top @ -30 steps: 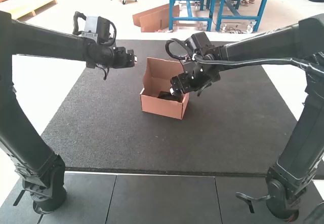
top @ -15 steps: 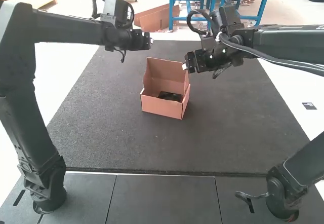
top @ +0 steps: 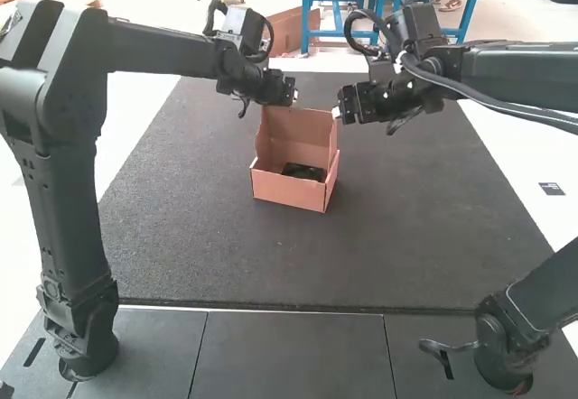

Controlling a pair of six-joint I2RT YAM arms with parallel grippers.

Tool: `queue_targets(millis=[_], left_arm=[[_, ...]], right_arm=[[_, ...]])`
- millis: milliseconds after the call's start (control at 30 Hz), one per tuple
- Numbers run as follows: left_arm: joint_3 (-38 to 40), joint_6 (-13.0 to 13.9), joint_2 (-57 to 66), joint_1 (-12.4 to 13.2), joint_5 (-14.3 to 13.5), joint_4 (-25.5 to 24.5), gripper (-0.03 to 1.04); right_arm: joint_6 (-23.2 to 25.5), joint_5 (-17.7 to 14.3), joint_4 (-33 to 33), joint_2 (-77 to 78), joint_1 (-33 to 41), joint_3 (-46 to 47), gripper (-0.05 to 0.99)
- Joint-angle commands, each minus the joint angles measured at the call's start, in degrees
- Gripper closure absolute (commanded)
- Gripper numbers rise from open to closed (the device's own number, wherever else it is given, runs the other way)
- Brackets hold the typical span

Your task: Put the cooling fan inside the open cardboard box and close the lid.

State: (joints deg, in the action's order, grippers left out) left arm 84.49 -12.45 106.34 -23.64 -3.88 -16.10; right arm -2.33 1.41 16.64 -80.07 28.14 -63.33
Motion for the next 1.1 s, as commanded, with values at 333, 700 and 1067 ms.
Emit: queue_targets(millis=[333, 700, 1067], left_arm=[[2.0, 4.8, 1.15, -0.8, -0.16, -7.54, 0.04], [1.03, 4.1, 1.5, -3.87, -0.16, -12.29, 0.04], [-1.7, 3.66, 2.02, -5.54, -0.08, -14.58, 0.04]], right_arm=[[3.03, 4.13, -0.91, 0.0, -3.62, -3.29, 0.03], [3.38, 5.18, -0.65, -0.61, -3.53, -4.35, 0.03], [3.38, 5.53, -0.12, -1.49, -3.36, -5.58, 0.03]])
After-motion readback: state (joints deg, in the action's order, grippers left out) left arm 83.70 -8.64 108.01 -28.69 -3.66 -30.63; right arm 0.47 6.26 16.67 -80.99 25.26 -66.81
